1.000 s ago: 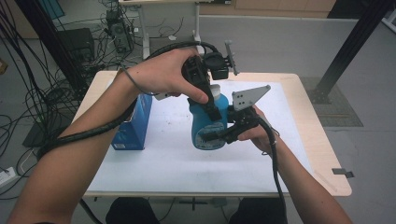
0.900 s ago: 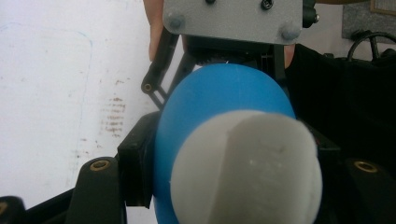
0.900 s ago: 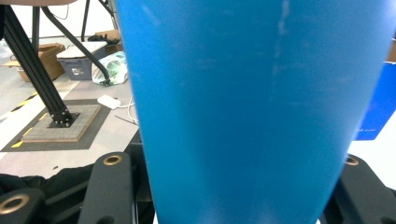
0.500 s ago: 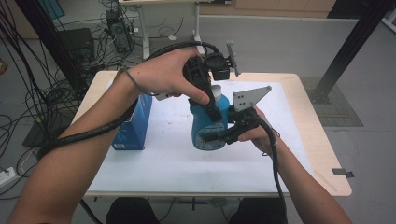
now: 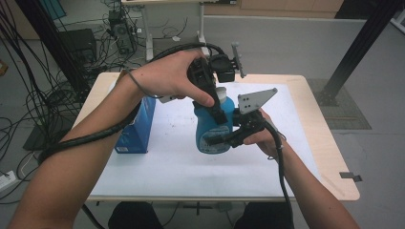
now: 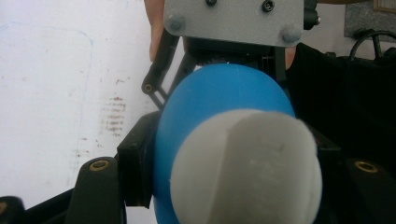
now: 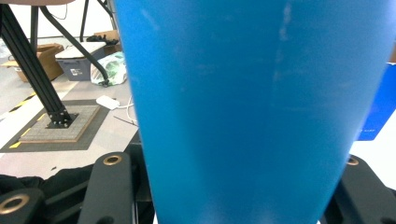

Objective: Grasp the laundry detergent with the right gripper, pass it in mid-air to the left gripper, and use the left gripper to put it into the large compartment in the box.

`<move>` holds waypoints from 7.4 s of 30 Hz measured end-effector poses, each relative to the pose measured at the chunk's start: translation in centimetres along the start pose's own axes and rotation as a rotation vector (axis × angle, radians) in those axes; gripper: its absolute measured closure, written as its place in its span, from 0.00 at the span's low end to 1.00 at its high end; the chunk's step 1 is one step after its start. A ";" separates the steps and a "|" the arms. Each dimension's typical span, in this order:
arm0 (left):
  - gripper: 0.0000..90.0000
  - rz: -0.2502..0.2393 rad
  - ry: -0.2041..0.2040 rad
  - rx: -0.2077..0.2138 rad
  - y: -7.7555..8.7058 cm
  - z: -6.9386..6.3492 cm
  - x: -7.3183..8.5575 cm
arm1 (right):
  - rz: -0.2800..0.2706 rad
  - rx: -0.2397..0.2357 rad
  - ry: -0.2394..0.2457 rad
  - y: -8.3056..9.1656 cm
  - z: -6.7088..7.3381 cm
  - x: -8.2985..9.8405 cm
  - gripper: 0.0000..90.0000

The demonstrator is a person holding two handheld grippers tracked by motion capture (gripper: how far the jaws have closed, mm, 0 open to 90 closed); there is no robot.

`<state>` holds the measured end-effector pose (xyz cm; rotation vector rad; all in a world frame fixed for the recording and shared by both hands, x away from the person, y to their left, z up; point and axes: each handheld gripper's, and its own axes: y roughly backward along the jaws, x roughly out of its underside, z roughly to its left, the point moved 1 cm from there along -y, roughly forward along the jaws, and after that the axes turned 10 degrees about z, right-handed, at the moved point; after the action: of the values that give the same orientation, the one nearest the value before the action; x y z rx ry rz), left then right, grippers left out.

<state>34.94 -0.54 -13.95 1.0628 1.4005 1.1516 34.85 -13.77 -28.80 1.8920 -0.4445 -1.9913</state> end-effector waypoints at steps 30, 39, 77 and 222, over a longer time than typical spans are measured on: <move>0.41 -0.003 0.007 0.004 0.0 0.3 0.1 | -0.002 -0.004 -0.003 -0.1 -0.2 -0.1 0.47; 0.41 0.005 0.004 0.002 -0.1 0.2 0.0 | -0.002 -0.006 -0.004 -0.1 -0.2 0.0 0.47; 0.41 0.039 0.005 -0.032 0.0 -0.1 -0.3 | -0.047 0.031 0.014 -0.5 -0.1 0.5 0.44; 0.41 0.031 1.214 -0.290 8.7 11.5 19.0 | 0.877 0.325 -0.285 4.1 -1.1 6.4 0.03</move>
<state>44.39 20.81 -8.97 0.0783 1.9809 2.0978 35.88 -20.28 -32.63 1.1932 -1.4528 -1.6057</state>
